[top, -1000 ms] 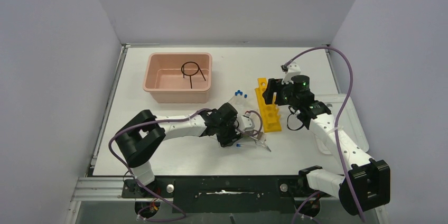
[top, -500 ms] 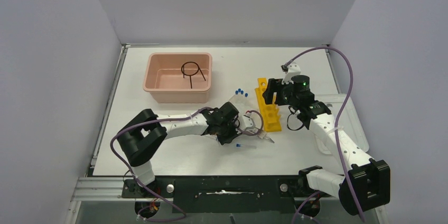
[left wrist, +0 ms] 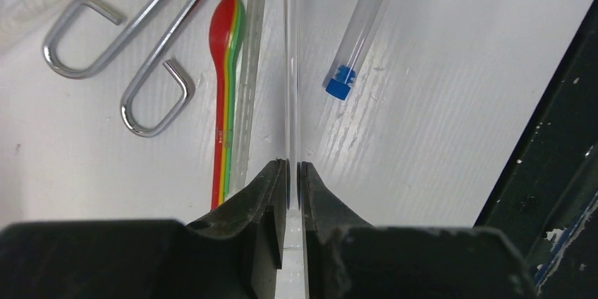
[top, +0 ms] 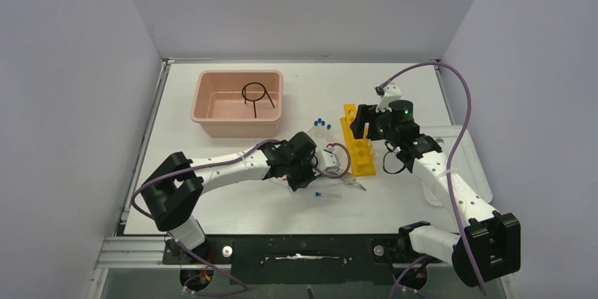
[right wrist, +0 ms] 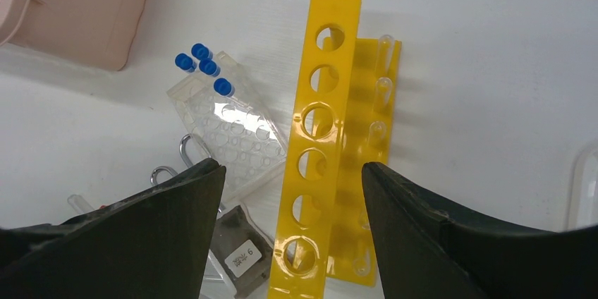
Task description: Organize the chemistry lab equipment
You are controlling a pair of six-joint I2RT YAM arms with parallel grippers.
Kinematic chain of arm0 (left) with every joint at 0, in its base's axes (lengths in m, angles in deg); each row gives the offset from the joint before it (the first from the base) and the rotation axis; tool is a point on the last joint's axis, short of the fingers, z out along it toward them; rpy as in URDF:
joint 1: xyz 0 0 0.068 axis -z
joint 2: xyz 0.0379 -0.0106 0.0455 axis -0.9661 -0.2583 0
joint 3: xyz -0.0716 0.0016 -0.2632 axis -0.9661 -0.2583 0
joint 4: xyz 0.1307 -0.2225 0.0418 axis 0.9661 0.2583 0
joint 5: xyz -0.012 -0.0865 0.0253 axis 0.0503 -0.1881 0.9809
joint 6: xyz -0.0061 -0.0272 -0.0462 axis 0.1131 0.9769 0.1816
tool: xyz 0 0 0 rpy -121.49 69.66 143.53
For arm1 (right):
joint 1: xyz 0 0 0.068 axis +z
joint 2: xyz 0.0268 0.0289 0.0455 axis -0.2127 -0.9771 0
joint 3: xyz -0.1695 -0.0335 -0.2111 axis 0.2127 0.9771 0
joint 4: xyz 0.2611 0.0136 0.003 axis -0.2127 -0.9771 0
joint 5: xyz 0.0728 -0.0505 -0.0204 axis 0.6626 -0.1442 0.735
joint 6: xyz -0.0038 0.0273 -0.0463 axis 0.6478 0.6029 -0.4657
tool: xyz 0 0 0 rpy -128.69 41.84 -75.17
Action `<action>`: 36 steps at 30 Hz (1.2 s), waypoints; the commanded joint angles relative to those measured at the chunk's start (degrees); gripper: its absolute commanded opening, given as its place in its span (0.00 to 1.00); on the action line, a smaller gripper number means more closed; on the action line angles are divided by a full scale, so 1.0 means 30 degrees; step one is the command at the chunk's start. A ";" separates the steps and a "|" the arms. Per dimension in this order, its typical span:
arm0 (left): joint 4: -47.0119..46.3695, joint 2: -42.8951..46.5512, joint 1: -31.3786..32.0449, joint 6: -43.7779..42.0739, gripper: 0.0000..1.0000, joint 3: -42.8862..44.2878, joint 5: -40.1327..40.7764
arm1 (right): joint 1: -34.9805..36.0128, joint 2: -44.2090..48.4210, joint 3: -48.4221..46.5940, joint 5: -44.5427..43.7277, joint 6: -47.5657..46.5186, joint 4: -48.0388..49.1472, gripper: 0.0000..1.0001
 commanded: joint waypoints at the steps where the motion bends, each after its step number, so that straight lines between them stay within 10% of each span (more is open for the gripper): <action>1: 0.1106 0.1729 0.0080 -0.0521 0.09 0.1296 -0.0424 | -0.0136 -0.0034 -0.0310 0.0277 0.0015 0.1109 0.73; 14: -0.0498 0.4700 -0.3039 0.2856 0.09 0.2083 0.2626 | -0.0206 -0.0592 -0.1599 0.0470 -0.0490 0.0854 0.73; 28: -0.2147 0.5089 -1.1384 1.1760 0.08 0.4860 0.9178 | -0.0735 -0.0961 -0.2366 0.1724 -0.0855 0.1184 0.73; 36: -0.3749 0.4002 -1.5142 1.3923 0.04 0.3889 0.8437 | -0.0847 -0.0517 -0.2016 0.1829 -0.0859 0.1191 0.73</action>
